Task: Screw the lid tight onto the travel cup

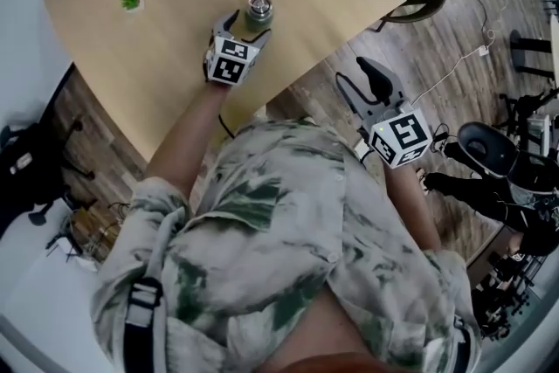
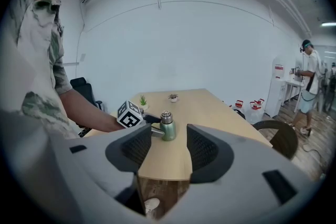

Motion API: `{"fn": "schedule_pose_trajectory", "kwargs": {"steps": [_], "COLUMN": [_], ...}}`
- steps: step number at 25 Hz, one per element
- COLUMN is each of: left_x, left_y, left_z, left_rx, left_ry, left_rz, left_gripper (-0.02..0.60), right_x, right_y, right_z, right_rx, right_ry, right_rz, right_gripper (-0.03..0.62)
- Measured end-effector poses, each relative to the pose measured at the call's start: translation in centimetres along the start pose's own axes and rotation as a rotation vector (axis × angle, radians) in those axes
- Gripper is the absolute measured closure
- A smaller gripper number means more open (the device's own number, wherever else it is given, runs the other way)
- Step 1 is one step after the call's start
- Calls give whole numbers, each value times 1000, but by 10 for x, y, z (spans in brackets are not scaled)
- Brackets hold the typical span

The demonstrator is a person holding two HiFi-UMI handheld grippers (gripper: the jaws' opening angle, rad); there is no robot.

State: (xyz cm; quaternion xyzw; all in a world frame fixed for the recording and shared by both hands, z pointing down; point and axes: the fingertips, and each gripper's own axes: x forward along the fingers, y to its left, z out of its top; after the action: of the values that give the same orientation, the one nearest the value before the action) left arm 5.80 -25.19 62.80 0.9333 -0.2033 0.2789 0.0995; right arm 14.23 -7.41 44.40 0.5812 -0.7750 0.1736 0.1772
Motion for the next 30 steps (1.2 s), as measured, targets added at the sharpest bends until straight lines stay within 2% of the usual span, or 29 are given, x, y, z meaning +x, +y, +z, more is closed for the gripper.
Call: {"fn": "schedule_pose_trajectory", "kwargs": {"steps": [7, 17, 24, 30], "left_x": [28, 56, 63, 66], "left_y": [11, 8, 8, 9], "left_z": [-5, -7, -4, -5], "left_rx": [43, 69, 75, 86], "left_ry": [10, -12, -45, -37], "left_rz": [-53, -122, -138, -135], "left_gripper": [206, 199, 199, 201], "right_x": [8, 23, 26, 31], "right_y": [3, 4, 1, 2], "right_z": [-5, -2, -4, -4], "right_rx": [22, 21, 31, 20], "right_ry": [38, 81, 99, 105], "right_rz": [-54, -80, -92, -80], "right_gripper": [365, 365, 367, 367]}}
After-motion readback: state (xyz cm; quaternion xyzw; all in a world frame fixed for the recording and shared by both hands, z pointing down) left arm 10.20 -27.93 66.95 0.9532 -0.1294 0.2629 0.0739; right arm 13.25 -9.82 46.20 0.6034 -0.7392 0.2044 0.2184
